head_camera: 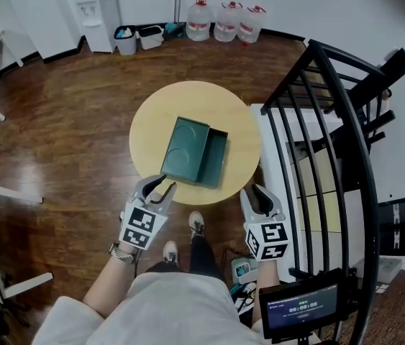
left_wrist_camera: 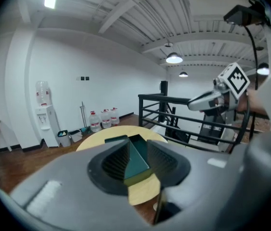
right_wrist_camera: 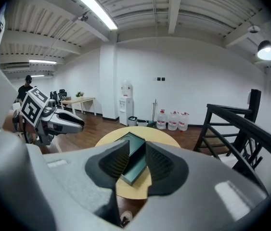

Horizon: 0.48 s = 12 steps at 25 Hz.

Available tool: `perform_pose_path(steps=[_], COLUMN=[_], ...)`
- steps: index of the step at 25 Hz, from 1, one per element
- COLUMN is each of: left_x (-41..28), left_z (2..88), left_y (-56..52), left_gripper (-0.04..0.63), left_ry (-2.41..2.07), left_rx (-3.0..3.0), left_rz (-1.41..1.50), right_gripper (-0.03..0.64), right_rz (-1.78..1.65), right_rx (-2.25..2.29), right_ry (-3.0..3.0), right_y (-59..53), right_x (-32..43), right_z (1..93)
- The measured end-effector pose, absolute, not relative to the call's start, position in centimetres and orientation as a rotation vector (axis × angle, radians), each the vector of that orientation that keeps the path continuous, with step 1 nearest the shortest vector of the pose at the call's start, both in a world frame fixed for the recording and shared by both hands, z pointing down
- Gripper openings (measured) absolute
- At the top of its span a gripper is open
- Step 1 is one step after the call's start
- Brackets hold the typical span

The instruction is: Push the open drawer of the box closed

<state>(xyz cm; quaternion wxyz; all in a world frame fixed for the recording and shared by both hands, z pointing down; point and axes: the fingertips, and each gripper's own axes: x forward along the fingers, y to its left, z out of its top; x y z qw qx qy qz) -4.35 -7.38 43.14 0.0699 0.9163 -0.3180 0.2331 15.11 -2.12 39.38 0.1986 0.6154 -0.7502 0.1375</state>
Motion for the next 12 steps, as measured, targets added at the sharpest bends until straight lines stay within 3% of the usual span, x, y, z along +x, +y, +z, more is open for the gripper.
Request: perform_pose_path(steps=[12], left_x=[-4.9], left_z=[50.4], left_y=[-12.8], left_gripper=[0.166], left_ry=[-1.085], left_rx=[2.502], left_rz=[0.835], right_gripper=[0.130], right_rz=[0.554], right_rx=[1.485], right_ry=[-2.095], right_y=[-9.2], right_x=[17.8], right_z=[48.0])
